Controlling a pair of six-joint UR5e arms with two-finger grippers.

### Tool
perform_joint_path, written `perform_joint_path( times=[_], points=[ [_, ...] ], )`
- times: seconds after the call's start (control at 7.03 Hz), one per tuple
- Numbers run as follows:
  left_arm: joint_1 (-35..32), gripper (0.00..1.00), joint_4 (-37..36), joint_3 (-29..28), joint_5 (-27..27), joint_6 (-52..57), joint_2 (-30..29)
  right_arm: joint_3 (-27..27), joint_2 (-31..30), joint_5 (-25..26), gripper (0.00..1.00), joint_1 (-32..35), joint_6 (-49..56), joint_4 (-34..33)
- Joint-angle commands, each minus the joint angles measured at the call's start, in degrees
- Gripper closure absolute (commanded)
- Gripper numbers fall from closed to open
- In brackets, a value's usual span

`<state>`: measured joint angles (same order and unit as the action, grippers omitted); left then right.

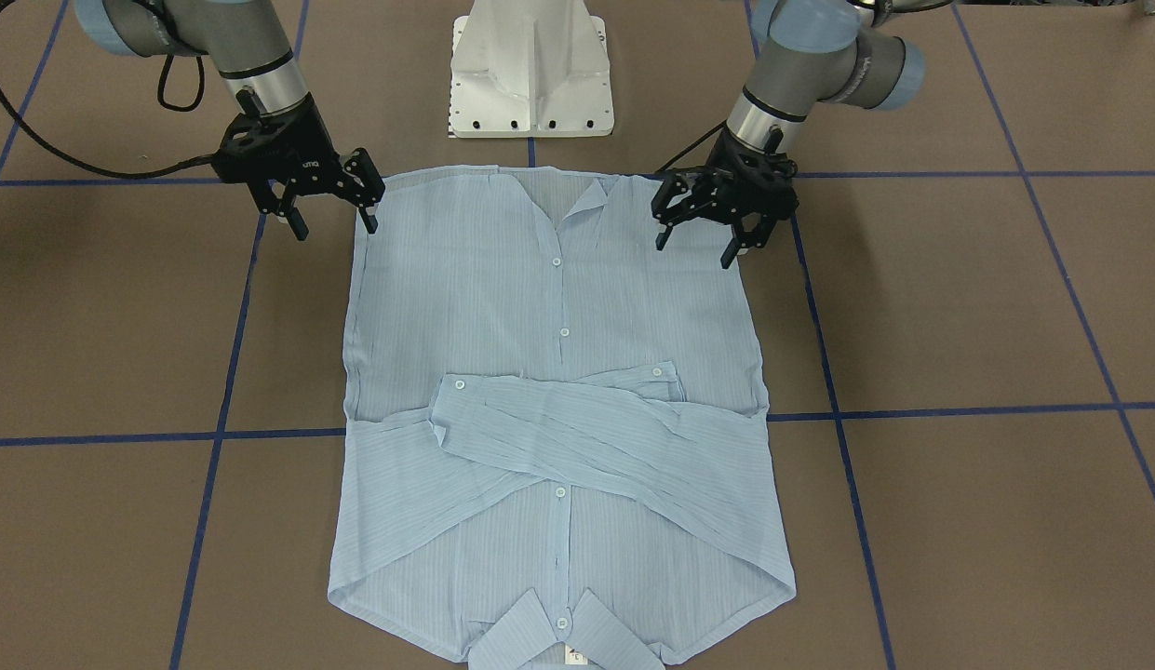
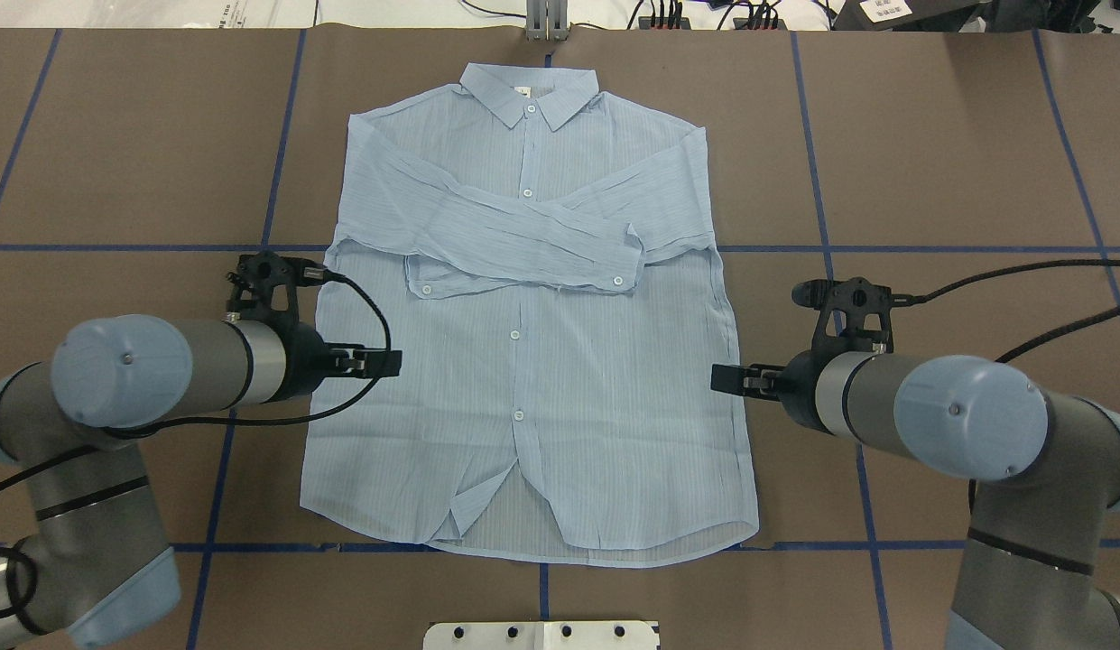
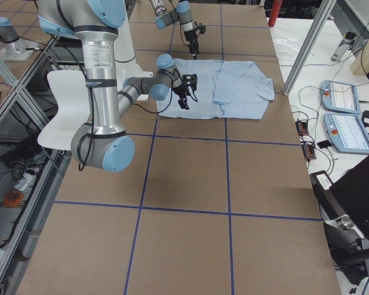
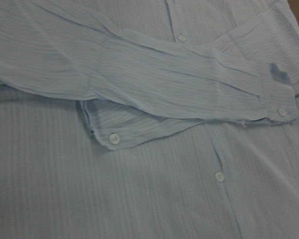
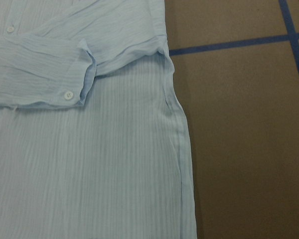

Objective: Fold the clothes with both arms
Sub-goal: 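Release the sleeve with the left gripper while both grippers move to the hem corners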

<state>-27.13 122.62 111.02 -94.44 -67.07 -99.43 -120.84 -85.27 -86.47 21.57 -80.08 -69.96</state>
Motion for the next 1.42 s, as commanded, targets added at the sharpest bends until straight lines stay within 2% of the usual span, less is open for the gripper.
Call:
perform_joint_path(
  times=[0.0, 0.28, 0.57, 0.85, 1.14, 1.28],
  points=[
    [2.7, 0.0, 0.0, 2.4, 0.7, -0.3, 8.8, -0.6, -1.7, 2.9, 0.0, -2.8, -1.8, -0.1],
    [7.3, 0.0, -0.6, 2.6, 2.5, -6.1, 8.9, -0.6, -1.7, 2.9, 0.0, -2.8, -1.8, -0.1],
    [11.0, 0.04, -6.0, 4.3, 2.7, -10.1, 8.0, -0.5, -1.7, 3.0, 0.0, -2.8, -1.8, -0.1],
    [12.2, 0.21, -6.4, 4.2, 2.8, -10.5, 7.9, -0.4, -1.7, 3.0, 0.0, -3.0, -1.8, -0.1],
    [12.7, 0.56, -6.4, 4.2, 2.8, -10.5, 7.9, -0.3, -1.7, 3.1, 0.0, -3.1, -1.8, -0.1],
    [12.7, 0.64, -6.4, 4.2, 2.7, -10.5, 7.9, -0.3, -1.7, 3.1, 0.0, -3.1, -1.8, -0.1]
  ],
)
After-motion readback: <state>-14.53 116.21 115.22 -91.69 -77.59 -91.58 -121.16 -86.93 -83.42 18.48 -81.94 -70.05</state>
